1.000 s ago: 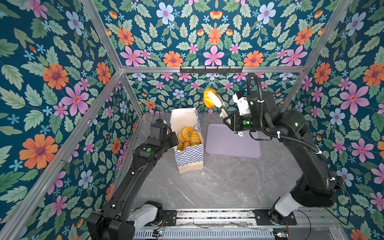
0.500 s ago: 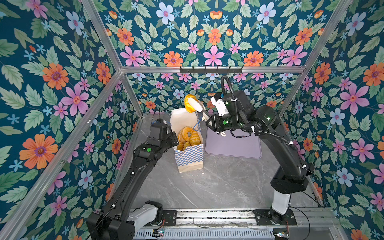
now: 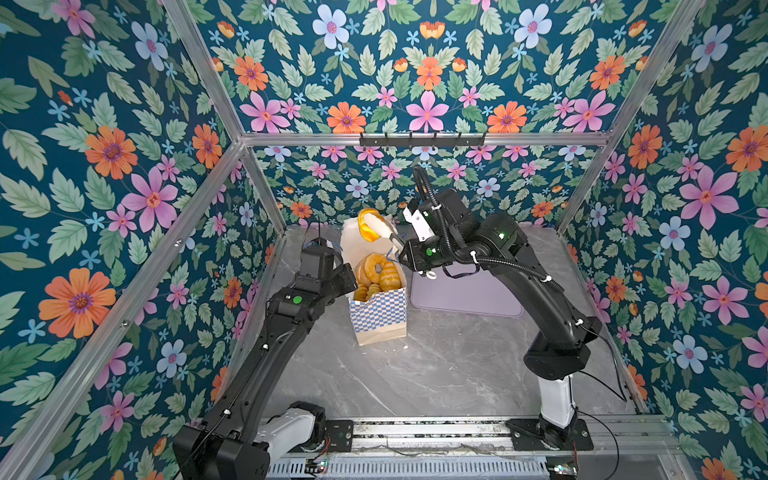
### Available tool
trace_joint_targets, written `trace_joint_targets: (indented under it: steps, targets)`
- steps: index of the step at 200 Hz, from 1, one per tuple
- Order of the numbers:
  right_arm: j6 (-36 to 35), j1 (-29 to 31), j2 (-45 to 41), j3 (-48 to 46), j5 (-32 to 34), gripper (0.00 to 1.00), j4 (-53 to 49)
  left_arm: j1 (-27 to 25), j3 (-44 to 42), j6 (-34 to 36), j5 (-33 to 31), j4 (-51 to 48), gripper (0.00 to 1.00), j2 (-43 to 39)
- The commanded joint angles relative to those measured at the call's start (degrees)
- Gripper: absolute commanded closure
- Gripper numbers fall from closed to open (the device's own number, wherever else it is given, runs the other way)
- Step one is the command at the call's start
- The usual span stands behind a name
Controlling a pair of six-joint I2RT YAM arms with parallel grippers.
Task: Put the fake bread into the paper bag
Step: 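Carry the bun with the tongs over the open paper bag, then lower the bun into the bag and open the tongs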
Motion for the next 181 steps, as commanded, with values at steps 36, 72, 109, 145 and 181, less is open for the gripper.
trace_joint_targets:
  steps: [36,72,109,145,181]
  targets:
    - [-1.3,0.1,2.6,-0.3,0.6,0.71,-1.9,0.0,-0.1,0.7,-0.7,-1.5,0.95,-0.5]
    - [-1.4,0.0,3.3,-2.0,1.2,0.71,-2.3,0.0,-0.1,0.7,-0.7,-1.5,0.95,-0.6]
    - [-1.4,0.1,3.6,-4.1,1.7,0.69,-2.4,0.0,-0.1,0.7,-0.6,-1.5,0.95,-0.6]
    - [-1.5,0.1,3.4,-4.3,1.8,0.65,-2.3,0.0,0.1,0.7,-0.8,-1.7,0.95,-0.6]
    - [-1.4,0.1,3.2,-3.5,1.5,0.61,-2.5,0.0,0.3,0.7,-1.0,-2.0,0.95,-0.6]
